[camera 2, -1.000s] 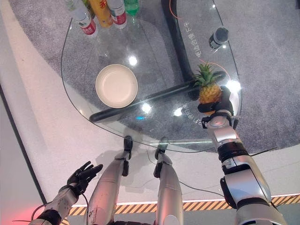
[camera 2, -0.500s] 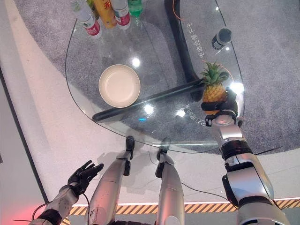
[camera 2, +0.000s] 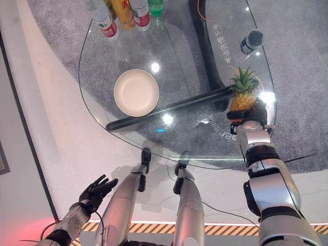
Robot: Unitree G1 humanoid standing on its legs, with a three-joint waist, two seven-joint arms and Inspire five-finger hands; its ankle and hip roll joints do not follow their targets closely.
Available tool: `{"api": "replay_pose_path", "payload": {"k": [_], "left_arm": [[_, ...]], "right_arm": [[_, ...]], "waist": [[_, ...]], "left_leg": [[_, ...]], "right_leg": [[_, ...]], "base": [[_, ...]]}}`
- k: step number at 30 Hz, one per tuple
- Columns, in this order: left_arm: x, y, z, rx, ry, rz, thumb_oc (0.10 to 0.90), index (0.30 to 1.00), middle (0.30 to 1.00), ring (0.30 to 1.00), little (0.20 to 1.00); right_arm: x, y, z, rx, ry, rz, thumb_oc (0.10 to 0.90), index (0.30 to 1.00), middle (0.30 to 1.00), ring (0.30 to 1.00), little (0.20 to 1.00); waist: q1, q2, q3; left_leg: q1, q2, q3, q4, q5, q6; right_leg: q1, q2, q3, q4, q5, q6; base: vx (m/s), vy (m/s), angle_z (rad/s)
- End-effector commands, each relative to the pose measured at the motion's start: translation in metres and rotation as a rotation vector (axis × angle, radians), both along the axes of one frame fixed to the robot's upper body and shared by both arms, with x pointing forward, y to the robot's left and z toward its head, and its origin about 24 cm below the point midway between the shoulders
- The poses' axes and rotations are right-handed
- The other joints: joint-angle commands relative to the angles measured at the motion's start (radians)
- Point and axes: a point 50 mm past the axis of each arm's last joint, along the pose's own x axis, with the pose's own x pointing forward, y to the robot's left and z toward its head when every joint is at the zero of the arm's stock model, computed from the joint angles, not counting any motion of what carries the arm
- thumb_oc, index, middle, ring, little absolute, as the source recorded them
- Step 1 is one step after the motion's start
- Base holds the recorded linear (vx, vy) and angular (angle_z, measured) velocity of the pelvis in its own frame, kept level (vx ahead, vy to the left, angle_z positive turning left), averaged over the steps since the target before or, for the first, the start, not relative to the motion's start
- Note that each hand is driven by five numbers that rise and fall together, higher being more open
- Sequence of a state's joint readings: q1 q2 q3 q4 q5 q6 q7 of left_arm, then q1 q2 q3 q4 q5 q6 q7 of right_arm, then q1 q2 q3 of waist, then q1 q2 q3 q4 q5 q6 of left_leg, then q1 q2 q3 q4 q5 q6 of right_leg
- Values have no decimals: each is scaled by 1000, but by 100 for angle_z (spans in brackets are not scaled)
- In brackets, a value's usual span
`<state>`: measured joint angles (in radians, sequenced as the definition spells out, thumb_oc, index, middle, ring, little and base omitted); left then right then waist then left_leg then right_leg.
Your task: Pick up the fruit to the plate
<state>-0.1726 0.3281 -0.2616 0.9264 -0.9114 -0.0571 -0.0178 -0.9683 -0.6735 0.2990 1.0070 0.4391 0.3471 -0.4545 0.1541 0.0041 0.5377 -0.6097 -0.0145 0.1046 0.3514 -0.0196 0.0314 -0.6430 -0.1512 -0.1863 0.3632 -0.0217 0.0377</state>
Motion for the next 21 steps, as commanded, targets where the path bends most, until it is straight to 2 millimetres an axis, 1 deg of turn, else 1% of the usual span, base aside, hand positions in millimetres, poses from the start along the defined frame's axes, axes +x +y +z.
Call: {"api": "replay_pose_path", "payload": {"k": [1, 11, 18, 21], "left_arm": [[-22, -6, -15, -31, 49, 5, 800, 900, 900, 900, 900], [-19, -8, -12, -35, 23, -11, 800, 900, 900, 900, 900], [-13, -6, -5, -35, -32, 10, 800, 900, 900, 900, 900], [-9, -5, -2, -29, -56, 35, 800, 900, 900, 900, 900]], "right_arm": [[-5, 4, -27, 22, 166, 60, 100, 300, 300, 300, 200], [-8, -2, -30, -15, 211, 33, 100, 300, 300, 300, 200], [-7, -3, -28, -7, 176, 35, 100, 300, 300, 300, 200], [-7, -1, -28, 17, 127, 41, 100, 300, 300, 300, 200]], "waist": [[28, 69, -18], [39, 75, -18], [38, 75, -18], [34, 73, -18]], "left_leg": [[-21, -57, 9, 18, -50, -6], [-14, -58, 8, 18, -50, -6], [2, -55, 10, 16, -52, -5], [13, -54, 11, 14, -54, -5]], "right_leg": [[-35, 29, -66, 72, -4, 9], [-28, 25, -67, 77, -5, 13], [-18, 26, -64, 83, -7, 15], [-10, 27, -61, 86, -11, 17]], "base": [[4, 12, 3], [1, -1, 1], [0, 0, 1], [0, 0, 0]]}}
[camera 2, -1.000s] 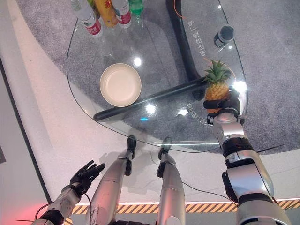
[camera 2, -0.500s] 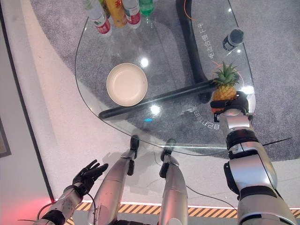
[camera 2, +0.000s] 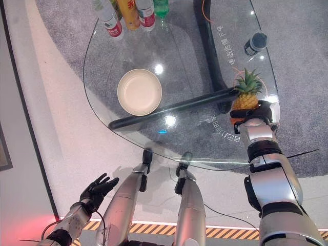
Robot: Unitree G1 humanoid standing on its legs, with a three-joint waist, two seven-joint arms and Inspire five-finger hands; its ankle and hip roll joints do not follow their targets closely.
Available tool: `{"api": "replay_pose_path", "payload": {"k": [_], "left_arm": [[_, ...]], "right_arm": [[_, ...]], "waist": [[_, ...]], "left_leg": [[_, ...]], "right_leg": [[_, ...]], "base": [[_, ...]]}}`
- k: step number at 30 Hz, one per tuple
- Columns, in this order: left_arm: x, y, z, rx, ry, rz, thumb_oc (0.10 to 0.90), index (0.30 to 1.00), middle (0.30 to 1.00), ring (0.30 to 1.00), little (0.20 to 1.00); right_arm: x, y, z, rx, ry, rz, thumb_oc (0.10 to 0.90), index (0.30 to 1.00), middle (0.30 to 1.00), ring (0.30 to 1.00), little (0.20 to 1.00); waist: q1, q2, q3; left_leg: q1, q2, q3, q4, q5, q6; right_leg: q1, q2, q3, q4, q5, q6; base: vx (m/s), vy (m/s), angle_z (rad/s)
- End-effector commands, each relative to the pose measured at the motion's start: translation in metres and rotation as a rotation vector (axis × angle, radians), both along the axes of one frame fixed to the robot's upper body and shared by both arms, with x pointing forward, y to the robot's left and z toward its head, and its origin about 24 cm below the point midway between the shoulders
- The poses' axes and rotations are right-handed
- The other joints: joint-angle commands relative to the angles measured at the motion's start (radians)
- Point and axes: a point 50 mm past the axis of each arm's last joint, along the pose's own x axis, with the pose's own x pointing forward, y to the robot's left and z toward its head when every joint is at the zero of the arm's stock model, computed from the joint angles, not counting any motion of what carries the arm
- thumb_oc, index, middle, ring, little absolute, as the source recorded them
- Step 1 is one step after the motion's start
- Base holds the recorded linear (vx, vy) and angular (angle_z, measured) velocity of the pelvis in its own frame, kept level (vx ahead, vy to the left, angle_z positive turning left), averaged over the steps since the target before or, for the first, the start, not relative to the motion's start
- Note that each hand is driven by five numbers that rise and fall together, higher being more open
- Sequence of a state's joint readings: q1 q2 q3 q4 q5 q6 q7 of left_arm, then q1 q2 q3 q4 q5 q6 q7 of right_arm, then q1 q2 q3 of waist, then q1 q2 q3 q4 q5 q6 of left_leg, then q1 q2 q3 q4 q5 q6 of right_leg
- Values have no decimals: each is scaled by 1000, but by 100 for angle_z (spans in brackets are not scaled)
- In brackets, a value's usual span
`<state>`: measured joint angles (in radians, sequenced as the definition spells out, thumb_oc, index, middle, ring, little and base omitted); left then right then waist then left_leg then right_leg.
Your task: Pick up the fruit to the plate
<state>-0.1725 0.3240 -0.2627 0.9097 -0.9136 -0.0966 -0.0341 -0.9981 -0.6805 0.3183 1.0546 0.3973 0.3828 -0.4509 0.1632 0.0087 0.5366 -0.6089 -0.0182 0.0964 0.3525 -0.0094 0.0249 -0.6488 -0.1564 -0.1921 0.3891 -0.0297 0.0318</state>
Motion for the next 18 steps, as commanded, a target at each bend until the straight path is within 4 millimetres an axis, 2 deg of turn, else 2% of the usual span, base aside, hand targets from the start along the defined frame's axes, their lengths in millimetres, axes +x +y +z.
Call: {"api": "replay_pose_path", "payload": {"k": [1, 7, 9, 18], "left_arm": [[-12, -2, -5, -24, -8, 57, 800, 900, 900, 900, 900], [-5, 6, 6, -13, -92, 119, 800, 900, 900, 900, 900], [-1, 8, 13, 12, -136, 139, 800, 900, 900, 900, 900], [8, 17, 31, 11, -259, 228, 800, 900, 900, 900, 900]], "right_arm": [[-4, 8, -27, 77, 43, 81, 100, 300, 300, 300, 200], [1, 29, -12, 106, -132, 134, 100, 300, 300, 300, 200], [-2, 41, -5, 104, -235, 149, 100, 300, 300, 300, 200], [-14, 63, 15, 83, -452, 278, 100, 300, 300, 300, 200]], "waist": [[22, 67, -17], [4, 56, -17], [-11, 49, -17], [-46, 35, -17]], "left_leg": [[17, -50, 21, 13, -65, 2], [51, -41, 33, 6, -69, 2], [77, -37, 42, -3, -72, 4], [158, -28, 59, -23, -81, 9]], "right_leg": [[1, 32, -54, 63, -6, 24], [25, 35, -51, 70, -17, 26], [46, 39, -45, 69, -23, 28], [114, 44, -29, 63, -38, 29]], "base": [[0, 0, 0], [0, 0, 0], [0, 0, 0], [1, 6, -5]]}}
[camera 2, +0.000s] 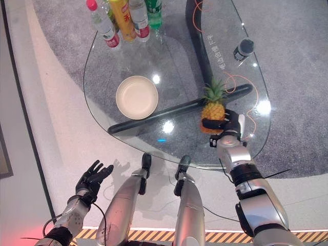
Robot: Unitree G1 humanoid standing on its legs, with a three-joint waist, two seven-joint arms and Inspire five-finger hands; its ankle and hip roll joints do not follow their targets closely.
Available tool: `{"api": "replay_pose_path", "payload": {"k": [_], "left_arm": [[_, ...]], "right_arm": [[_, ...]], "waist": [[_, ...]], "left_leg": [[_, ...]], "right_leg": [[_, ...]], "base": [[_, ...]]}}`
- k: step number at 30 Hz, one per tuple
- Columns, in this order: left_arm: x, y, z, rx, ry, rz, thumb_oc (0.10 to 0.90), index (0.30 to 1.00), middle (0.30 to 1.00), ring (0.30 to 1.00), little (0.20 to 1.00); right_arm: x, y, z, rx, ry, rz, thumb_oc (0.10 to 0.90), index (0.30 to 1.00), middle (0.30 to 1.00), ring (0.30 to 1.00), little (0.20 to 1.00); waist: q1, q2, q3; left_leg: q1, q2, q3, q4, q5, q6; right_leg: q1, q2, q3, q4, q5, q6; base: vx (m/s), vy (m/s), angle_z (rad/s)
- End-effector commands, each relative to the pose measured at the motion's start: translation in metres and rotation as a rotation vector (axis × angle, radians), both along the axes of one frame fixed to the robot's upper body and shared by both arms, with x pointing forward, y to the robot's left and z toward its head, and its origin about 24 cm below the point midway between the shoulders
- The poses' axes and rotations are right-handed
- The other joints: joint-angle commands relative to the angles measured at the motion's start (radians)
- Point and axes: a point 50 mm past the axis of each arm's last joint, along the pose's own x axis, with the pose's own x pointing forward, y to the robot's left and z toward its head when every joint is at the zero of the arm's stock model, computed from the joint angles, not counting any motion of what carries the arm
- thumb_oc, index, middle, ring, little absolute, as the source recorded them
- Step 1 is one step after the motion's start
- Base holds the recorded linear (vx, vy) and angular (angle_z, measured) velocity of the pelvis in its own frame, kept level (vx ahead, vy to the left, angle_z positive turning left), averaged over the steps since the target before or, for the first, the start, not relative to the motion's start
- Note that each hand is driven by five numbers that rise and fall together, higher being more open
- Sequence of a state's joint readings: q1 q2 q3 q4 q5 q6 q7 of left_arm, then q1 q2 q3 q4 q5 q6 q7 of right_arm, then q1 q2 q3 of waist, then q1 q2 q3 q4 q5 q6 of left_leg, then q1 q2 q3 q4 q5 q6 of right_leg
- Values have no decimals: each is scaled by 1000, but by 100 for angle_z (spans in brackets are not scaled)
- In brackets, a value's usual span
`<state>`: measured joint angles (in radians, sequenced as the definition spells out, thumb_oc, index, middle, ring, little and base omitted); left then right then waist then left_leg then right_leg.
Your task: Pick up the fruit to the plate
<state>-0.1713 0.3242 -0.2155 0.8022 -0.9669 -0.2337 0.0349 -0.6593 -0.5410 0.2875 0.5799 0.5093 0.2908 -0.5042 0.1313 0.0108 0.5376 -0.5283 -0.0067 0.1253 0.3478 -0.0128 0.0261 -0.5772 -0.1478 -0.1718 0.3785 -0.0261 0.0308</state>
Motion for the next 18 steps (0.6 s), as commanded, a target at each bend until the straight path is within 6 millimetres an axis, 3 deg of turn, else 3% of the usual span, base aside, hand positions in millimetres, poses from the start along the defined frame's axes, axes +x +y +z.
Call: {"api": "replay_pose_path", "payload": {"k": [1, 9, 18], "left_arm": [[-10, 11, 7, 1, -82, 96, 800, 900, 900, 900, 900], [1, 12, 38, -12, -263, 94, 800, 900, 900, 900, 900], [17, -12, 93, -135, -553, -160, 800, 900, 900, 900, 900]], "right_arm": [[-2, -12, 71, -50, -358, -5, 100, 300, 300, 300, 200], [-25, 34, 71, -52, -476, 328, 100, 300, 300, 300, 200], [-47, 71, 75, -93, -532, 673, 100, 300, 300, 300, 200]], "waist": [[-19, 31, -18], [-38, 23, -18], [-37, 18, -18]], "left_leg": [[92, -40, 31, -23, -77, 7], [166, -42, 31, -46, -77, 10], [219, -49, 17, -55, -78, 14]], "right_leg": [[56, 36, -48, 70, -43, 31], [129, 37, -48, 59, -54, 31], [202, 34, -65, 31, -52, 28]], "base": [[22, -14, -8], [8, -20, -4], [6, -36, 1]]}}
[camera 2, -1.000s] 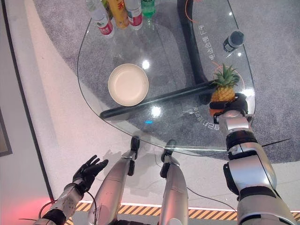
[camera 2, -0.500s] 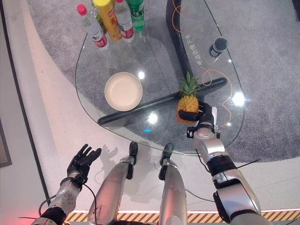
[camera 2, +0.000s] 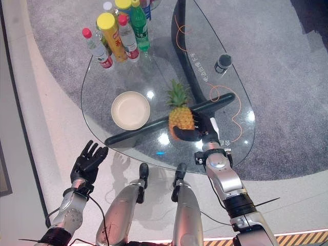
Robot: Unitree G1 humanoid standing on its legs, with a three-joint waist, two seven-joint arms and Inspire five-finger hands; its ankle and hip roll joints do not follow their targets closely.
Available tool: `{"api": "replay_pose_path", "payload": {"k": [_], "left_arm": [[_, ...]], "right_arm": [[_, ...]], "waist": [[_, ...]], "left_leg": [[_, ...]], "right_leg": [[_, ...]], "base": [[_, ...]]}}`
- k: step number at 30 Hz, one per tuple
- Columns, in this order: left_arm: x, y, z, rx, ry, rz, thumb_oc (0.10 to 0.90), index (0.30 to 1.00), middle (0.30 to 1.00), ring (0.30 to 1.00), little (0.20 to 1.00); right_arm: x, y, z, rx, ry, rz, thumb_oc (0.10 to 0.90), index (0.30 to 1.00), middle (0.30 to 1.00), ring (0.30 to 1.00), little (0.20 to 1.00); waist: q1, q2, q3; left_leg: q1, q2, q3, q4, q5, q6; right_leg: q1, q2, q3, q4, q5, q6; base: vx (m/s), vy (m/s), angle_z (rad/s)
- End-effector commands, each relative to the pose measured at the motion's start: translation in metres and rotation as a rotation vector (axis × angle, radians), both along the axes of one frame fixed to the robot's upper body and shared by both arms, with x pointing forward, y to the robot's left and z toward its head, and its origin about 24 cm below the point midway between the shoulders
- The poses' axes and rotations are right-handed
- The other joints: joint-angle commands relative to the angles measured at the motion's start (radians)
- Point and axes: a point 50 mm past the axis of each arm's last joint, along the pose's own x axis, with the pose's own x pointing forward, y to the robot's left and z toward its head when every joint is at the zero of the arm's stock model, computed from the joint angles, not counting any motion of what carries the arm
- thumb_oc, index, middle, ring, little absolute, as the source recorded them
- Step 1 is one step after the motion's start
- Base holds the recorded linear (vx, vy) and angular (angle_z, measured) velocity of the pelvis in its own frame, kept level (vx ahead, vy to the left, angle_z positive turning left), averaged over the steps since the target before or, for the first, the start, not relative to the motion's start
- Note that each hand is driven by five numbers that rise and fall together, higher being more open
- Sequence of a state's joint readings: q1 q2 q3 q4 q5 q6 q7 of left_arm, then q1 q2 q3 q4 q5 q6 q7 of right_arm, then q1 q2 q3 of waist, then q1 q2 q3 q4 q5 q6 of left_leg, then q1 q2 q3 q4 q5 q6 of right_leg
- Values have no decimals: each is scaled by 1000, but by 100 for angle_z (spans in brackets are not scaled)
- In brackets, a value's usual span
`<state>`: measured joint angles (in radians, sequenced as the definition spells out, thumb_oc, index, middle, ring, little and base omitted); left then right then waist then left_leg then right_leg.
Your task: Pick up the fruit to the plate
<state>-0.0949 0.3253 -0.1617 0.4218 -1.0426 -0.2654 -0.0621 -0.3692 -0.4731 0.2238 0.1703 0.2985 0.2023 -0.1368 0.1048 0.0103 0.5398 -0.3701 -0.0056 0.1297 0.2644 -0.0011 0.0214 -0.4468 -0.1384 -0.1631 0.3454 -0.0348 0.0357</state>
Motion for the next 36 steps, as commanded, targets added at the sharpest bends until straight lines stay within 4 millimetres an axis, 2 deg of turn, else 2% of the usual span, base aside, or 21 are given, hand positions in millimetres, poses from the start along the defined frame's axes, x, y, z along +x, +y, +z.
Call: {"api": "replay_pose_path", "payload": {"k": [1, 9, 12, 13, 21, 29, 36], "left_arm": [[1, -1, 39, 5, -221, -123, 800, 900, 900, 900, 900], [6, -44, 78, -77, -365, -441, 800, 900, 900, 900, 900], [5, -53, 85, -91, -385, -516, 800, 900, 900, 900, 900], [4, -61, 89, -95, -394, -576, 800, 900, 900, 900, 900], [2, -79, 108, -152, -461, -726, 800, 900, 900, 900, 900], [1, -74, 126, -168, -574, -686, 800, 900, 900, 900, 900], [-3, -63, 142, -181, -701, -630, 800, 900, 900, 900, 900]], "right_arm": [[-9, 26, 87, -6, -443, 221, 100, 300, 300, 300, 200], [-24, 53, 107, -21, -537, 427, 100, 300, 300, 300, 200], [-31, 61, 109, -29, -552, 499, 100, 300, 300, 300, 200], [-36, 69, 110, -54, -565, 559, 100, 300, 300, 300, 200], [-47, 90, 106, -129, -556, 708, 100, 300, 300, 300, 200], [-55, 103, 90, -246, -455, 869, 100, 300, 300, 300, 200], [-57, 104, 73, -317, -367, 901, 100, 300, 300, 300, 200]], "waist": [[-9, 19, -20], [-6, 23, -20], [-7, 21, -20], [-7, 20, -20], [-3, 18, -20], [9, 14, -20], [28, 9, -20]], "left_leg": [[62, -52, 10, 31, -91, 20], [50, -62, 3, 46, -92, 30], [43, -64, 4, 50, -92, 33], [36, -68, 2, 54, -92, 34], [16, -80, -5, 67, -92, 37], [-1, -91, -16, 75, -88, 36], [-18, -99, -29, 83, -87, 34]], "right_leg": [[75, 23, -76, 64, -43, 24], [75, 20, -86, 64, -35, 24], [71, 20, -86, 63, -32, 26], [67, 21, -84, 61, -29, 27], [60, 22, -79, 50, -24, 29], [54, 24, -76, 46, -22, 27], [42, 27, -76, 54, -25, 26]], "base": [[-13, -41, 2], [0, -5, 0], [0, 0, 0], [0, 0, 0], [-3, -4, 3], [4, 0, 2], [12, -14, 5]]}}
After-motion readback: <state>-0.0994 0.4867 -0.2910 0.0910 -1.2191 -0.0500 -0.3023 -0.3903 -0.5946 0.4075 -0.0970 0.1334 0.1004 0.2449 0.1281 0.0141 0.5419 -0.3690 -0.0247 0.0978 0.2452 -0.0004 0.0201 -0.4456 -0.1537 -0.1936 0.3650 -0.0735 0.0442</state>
